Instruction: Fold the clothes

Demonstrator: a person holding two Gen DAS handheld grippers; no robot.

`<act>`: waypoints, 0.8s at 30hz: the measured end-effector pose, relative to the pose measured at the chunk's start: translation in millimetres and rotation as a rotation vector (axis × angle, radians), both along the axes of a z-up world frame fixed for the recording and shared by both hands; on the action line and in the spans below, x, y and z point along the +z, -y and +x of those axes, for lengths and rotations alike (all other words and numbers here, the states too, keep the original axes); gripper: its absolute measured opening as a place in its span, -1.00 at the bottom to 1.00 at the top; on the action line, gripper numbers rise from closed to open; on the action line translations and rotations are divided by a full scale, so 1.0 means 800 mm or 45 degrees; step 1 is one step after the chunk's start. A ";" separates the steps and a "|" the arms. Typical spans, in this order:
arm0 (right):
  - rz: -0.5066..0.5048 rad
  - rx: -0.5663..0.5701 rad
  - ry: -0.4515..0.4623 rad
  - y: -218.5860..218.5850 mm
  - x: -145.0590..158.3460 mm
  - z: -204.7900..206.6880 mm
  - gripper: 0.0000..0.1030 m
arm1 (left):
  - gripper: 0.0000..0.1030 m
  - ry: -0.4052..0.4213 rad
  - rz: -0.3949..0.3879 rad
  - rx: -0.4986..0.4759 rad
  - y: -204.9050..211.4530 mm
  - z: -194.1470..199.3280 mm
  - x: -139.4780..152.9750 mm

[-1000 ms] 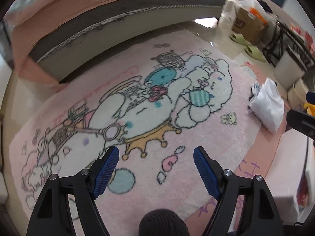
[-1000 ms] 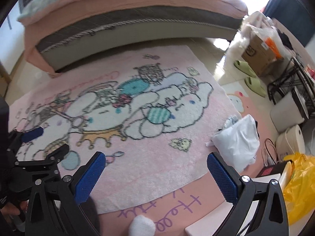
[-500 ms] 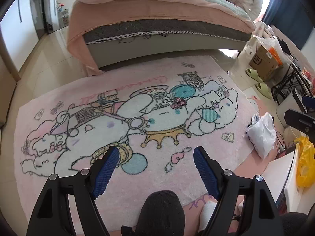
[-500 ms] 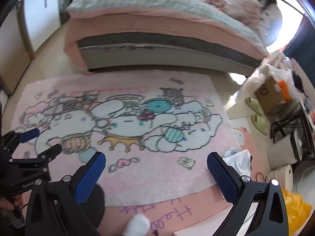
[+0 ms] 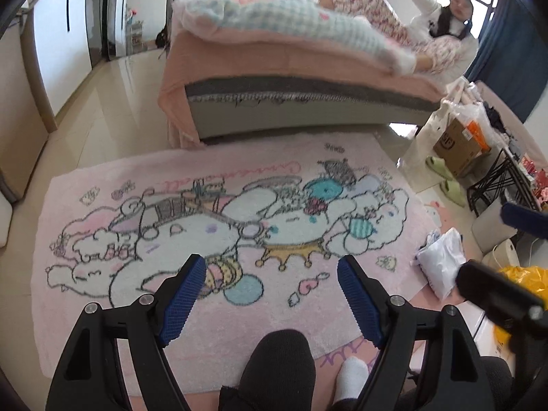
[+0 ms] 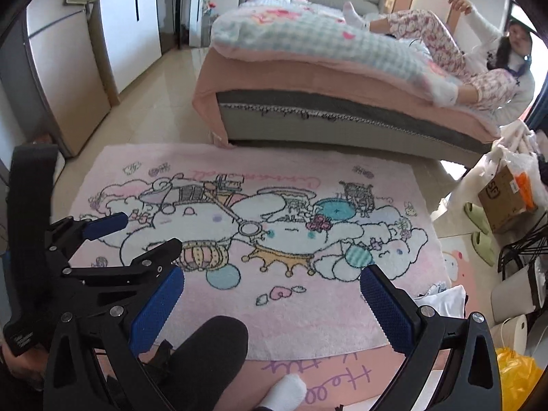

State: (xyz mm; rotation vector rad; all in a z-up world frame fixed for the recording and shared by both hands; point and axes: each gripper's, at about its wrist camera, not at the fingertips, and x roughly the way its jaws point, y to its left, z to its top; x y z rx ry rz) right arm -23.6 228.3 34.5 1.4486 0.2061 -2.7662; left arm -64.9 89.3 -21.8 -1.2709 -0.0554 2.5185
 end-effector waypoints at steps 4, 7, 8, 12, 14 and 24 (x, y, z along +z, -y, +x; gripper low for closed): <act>-0.046 -0.071 -0.077 0.005 0.008 0.016 1.00 | 0.89 -0.026 0.019 0.042 0.017 0.008 0.011; -0.058 -0.127 -0.108 0.008 0.008 0.023 1.00 | 1.00 0.000 0.018 0.074 0.027 0.009 0.007; -0.058 -0.144 -0.112 0.008 0.006 0.023 1.00 | 1.00 0.007 0.009 0.085 0.029 0.011 0.005; -0.096 -0.171 -0.089 0.015 -0.009 0.024 1.00 | 1.00 0.046 -0.054 0.155 0.043 0.018 -0.005; -0.122 -0.169 -0.071 0.019 -0.017 0.023 1.00 | 1.00 0.062 -0.090 0.187 0.050 0.021 -0.010; -0.185 -0.114 -0.023 0.032 -0.045 0.015 1.00 | 1.00 0.046 -0.244 0.304 0.069 0.035 -0.009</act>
